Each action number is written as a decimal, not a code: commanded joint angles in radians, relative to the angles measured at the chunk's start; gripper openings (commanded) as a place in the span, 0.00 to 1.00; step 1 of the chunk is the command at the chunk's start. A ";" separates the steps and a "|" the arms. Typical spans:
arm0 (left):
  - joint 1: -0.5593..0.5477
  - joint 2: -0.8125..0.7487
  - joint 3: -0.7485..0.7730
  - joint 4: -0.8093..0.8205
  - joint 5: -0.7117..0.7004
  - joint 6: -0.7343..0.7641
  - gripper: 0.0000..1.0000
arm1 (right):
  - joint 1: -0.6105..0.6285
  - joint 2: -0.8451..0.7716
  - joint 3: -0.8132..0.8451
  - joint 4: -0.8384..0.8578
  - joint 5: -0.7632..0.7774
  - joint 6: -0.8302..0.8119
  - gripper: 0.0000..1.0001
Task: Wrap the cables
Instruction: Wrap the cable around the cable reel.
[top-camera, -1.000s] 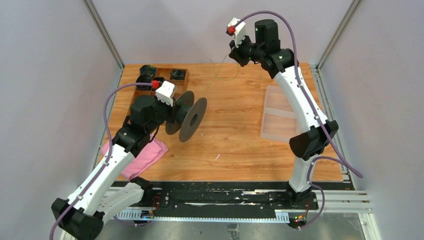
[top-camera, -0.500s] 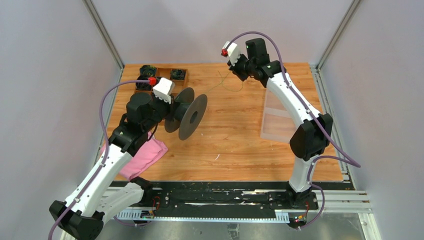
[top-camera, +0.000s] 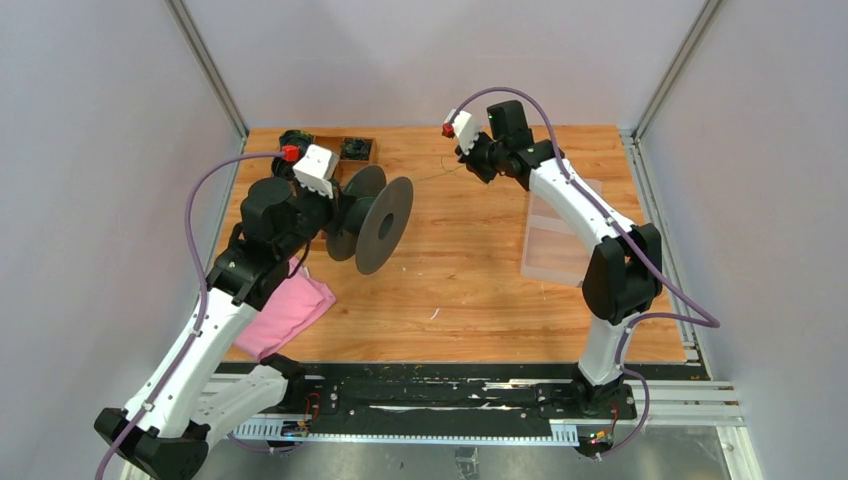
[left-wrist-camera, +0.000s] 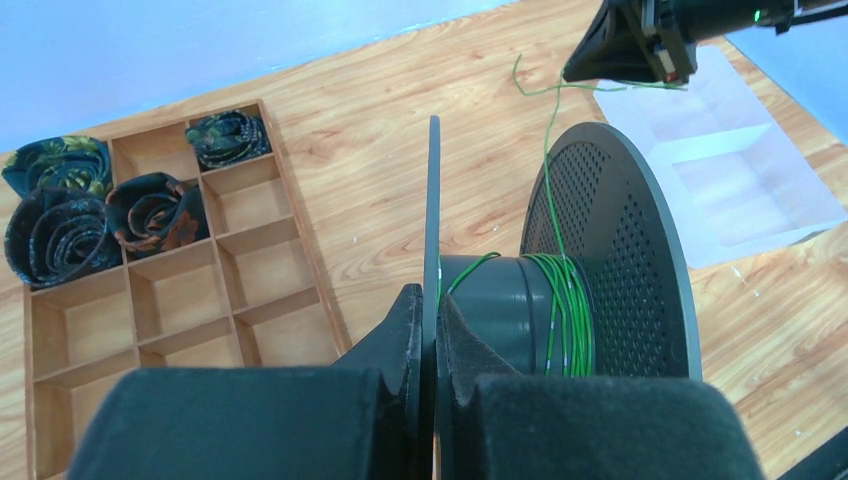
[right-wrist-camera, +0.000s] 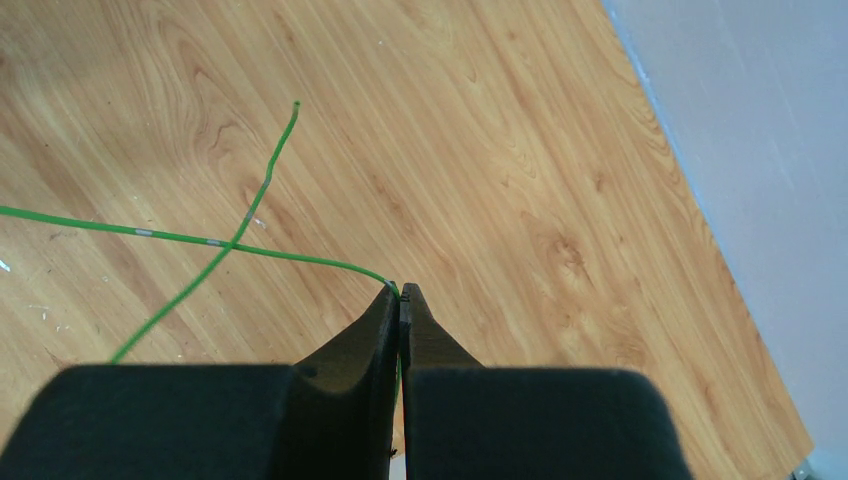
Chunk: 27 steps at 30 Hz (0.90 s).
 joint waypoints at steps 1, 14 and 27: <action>0.020 -0.018 0.078 0.049 0.002 -0.052 0.00 | -0.018 -0.037 -0.039 0.043 -0.021 0.001 0.01; 0.067 -0.005 0.142 0.045 0.019 -0.153 0.00 | -0.021 -0.042 -0.142 0.049 -0.067 0.044 0.01; 0.127 0.011 0.209 0.022 -0.009 -0.245 0.00 | -0.036 -0.028 -0.212 0.039 -0.177 0.118 0.01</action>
